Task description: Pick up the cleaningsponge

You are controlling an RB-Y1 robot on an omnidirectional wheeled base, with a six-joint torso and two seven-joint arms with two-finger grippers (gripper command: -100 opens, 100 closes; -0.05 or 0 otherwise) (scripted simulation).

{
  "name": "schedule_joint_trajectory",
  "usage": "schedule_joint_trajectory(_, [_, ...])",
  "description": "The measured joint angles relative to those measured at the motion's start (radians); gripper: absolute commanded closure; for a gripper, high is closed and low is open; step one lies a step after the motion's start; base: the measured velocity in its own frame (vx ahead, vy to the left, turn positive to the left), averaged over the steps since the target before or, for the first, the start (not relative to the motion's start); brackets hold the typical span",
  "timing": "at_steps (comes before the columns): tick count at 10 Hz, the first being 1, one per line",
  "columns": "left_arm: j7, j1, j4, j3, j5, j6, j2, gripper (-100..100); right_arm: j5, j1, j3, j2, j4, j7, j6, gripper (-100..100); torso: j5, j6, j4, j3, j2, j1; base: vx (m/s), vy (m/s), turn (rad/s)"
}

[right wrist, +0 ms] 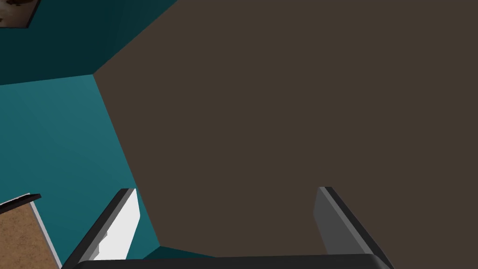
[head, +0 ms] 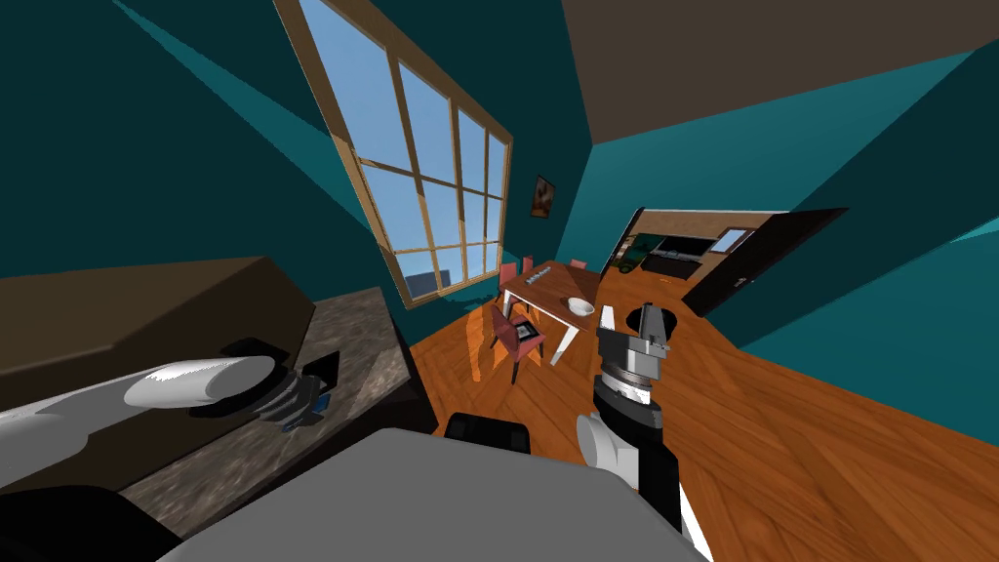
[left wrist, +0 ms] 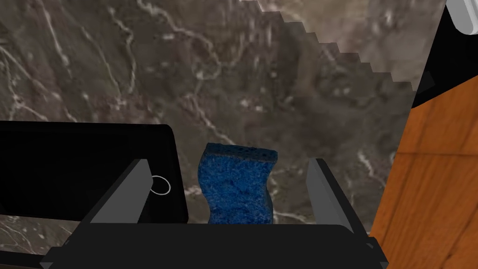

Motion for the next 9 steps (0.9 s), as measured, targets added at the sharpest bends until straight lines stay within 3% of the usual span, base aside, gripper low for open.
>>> schedule_joint_trajectory(1, [-0.002, 0.000, 0.002, 0.000, 0.000, 0.000, -0.001, 100, 0.000, 0.000, 0.000, 0.000, 0.000, 0.000, 0.000, 0, 0.000, 0.000, 0.000, -0.001, -0.002, 0.001, 0.000, 0.000, 0.000])
schedule_joint_trajectory(5, [-0.003, 0.000, 0.001, 0.000, 0.000, 0.000, 0.000, 100, 0.000, 0.000, 0.000, 0.000, 0.000, 0.000, 0.000, 0, 0.000, -0.001, -0.001, -0.003, -0.004, 0.002, 0.000, 0.000, 0.000])
schedule_joint_trajectory(6, [-0.002, 0.000, 0.001, 0.000, 0.000, 0.000, 0.000, 0, 0.000, 0.000, 0.000, 0.000, 0.000, 0.000, 0.000, 0, 0.000, -0.001, -0.001, -0.003, -0.005, 0.002, 0.000, 0.000, 0.000])
schedule_joint_trajectory(7, [-0.002, 0.000, 0.001, 0.000, 0.000, 0.000, 0.000, 100, 0.000, 0.000, 0.000, 0.000, 0.000, 0.000, 0.000, 0, 0.000, -0.001, -0.001, -0.003, -0.005, 0.002, 0.054, 0.018, 0.257])
schedule_joint_trajectory(9, [0.008, 0.004, -0.035, -0.001, -0.001, 0.003, 0.018, 100, 0.000, 0.000, 0.000, 0.000, 0.000, 0.000, 0.000, 0, 0.000, -0.002, -0.002, -0.005, -0.009, 0.003, 0.085, 0.021, 0.176])
